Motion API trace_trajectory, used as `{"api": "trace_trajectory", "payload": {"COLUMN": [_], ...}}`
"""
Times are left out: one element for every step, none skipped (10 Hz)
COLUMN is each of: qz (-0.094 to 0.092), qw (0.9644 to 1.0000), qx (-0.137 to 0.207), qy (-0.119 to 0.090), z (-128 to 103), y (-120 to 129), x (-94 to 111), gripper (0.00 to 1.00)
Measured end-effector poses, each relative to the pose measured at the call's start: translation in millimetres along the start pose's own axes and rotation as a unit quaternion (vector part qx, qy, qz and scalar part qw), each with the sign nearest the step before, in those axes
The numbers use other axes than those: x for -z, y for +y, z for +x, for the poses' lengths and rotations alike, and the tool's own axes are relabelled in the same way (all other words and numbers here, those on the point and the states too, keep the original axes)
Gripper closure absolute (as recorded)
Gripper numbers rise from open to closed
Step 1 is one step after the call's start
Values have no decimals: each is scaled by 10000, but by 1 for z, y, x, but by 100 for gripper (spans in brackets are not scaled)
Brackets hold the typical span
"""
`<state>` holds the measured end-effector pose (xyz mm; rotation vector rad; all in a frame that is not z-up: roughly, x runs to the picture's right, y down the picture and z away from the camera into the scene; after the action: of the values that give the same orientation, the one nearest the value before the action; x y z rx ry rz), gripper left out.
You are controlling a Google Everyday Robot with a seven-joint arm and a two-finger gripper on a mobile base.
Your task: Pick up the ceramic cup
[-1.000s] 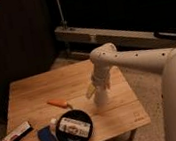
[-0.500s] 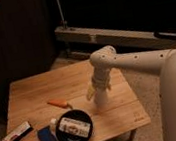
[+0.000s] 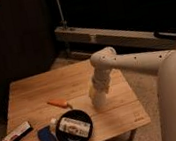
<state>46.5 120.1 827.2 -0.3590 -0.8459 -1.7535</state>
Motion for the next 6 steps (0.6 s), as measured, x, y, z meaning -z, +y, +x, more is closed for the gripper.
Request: {"api": "trace_trajectory", "payload": {"qz": [-1,-7,-13,-14,-14,-12], "qw": [10000,10000,10000,10000,10000,10000], "qx": [2,-1,-2,-1,4,3], "qy": [1,0,2,2,3,8], "z": [0,0,0,0,0,1], "y": [0,0,1,1,1,1], "x": [0,1,2,2,2,2], "gripper": [65,65,65,72,82,91]}}
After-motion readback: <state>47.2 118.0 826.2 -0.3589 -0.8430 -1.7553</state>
